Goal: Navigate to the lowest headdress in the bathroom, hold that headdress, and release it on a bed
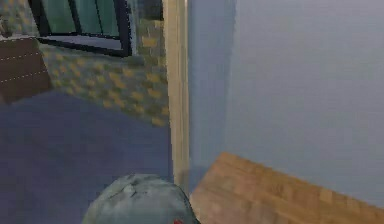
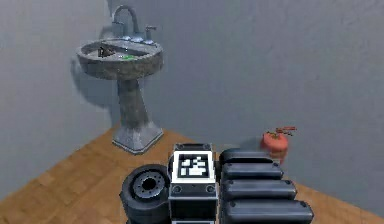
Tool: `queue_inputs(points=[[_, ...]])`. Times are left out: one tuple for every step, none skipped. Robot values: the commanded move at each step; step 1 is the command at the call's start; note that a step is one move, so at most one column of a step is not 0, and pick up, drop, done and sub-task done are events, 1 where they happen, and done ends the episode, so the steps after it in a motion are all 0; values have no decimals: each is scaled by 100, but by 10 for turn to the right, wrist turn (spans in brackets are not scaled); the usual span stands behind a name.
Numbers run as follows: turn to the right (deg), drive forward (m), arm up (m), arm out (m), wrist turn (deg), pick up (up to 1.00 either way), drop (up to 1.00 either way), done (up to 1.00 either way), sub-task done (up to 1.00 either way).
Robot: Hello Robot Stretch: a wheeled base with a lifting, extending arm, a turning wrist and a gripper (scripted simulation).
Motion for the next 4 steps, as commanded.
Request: queue_inputs(points=[[0, 50, 0, 0, 0, 0, 0, 0, 0], [-450, 0, 0, 0, 0, 0, 0, 0, 0], [-90, 0, 0, 0, 0, 0, 0, 0, 0], [0, 75, 0, 0, 0, 0, 0, 0, 0]])
